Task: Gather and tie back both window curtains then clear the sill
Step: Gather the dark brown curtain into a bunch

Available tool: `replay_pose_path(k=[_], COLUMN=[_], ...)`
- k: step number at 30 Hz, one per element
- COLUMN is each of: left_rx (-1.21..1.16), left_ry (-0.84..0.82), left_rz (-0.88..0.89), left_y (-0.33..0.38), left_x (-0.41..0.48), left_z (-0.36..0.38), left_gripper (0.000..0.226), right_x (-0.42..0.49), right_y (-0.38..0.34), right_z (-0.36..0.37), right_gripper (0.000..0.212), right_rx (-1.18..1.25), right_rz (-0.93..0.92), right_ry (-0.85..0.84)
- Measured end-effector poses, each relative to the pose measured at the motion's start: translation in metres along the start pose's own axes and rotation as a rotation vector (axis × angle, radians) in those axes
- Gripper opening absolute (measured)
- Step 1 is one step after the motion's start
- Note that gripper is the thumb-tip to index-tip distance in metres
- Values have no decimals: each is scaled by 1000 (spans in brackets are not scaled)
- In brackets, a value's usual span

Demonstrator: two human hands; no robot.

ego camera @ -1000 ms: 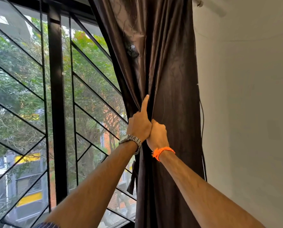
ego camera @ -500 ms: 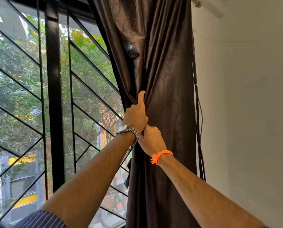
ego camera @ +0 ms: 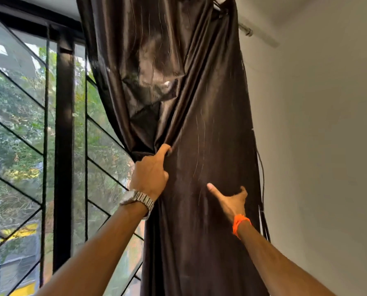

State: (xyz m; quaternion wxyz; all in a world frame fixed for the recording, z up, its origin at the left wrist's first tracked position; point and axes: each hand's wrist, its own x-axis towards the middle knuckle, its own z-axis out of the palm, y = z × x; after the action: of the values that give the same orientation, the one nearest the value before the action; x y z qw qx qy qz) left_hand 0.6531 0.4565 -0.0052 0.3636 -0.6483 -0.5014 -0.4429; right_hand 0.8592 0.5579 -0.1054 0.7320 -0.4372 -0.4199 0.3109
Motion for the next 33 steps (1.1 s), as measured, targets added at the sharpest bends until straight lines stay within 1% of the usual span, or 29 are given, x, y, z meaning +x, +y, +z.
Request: replay_pose_path(k=[1,3,5,7,8,10,11,12,16,18,20,24,26,28,31,33], left_rx=[-5,-38,-84,-88,-72,-37,-29,-27,-66,-86,-78,-39,-24,-19,-25,-58], left_ry=[3,-6,-29,-48,-52,-55,-60,-70,-127,-165,-183,-201,-199,-197,-203,-205], left_rz=[-3,-4,-10,-19,-21,-22,-29,-36,-46,-59,-62,-33,-27,-18,-3,-6], left_y=[-1,0,2,6,8,13,16,19,34,41,45,49,52,55,57,61], left_x=[1,1,1,0,-1,-2,-3,-4,-8,-11,-11,-5,-2,-2,-2,-2], left_z=[0,1,3,8,10,15,17,20,29,32,34,30,27,24,20,19], left_gripper=[62,59,56,54,55,55,55,54,52,51,53,58,60,59,58,59], right_x=[3,8,17,21,23,21,20,16,1,-6,-12,-25,-33,-40,-49,-55], right_y=[1,0,0,-1,-1,-1,-2,-5,-14,-18,-24,-38,-46,-55,-66,-70], right_z=[2,5,9,11,11,9,6,2,-7,-6,-2,10,16,20,24,27], right_gripper=[147,132,121,106,91,57,47,43,41,36,30,18,19,26,39,41], right_rx=[45,68,70,70,79,63,24,-18,-139,-219,-295,-466,-546,-592,-651,-709], right_rz=[51,123,147,114,85,28,-14,-54,-218,-298,-353,-431,-474,-499,-469,-453], right_ry=[-64,-169,-203,-212,-203,-105,-42,2,-30,-21,-17,-79,-116,-166,-256,-296])
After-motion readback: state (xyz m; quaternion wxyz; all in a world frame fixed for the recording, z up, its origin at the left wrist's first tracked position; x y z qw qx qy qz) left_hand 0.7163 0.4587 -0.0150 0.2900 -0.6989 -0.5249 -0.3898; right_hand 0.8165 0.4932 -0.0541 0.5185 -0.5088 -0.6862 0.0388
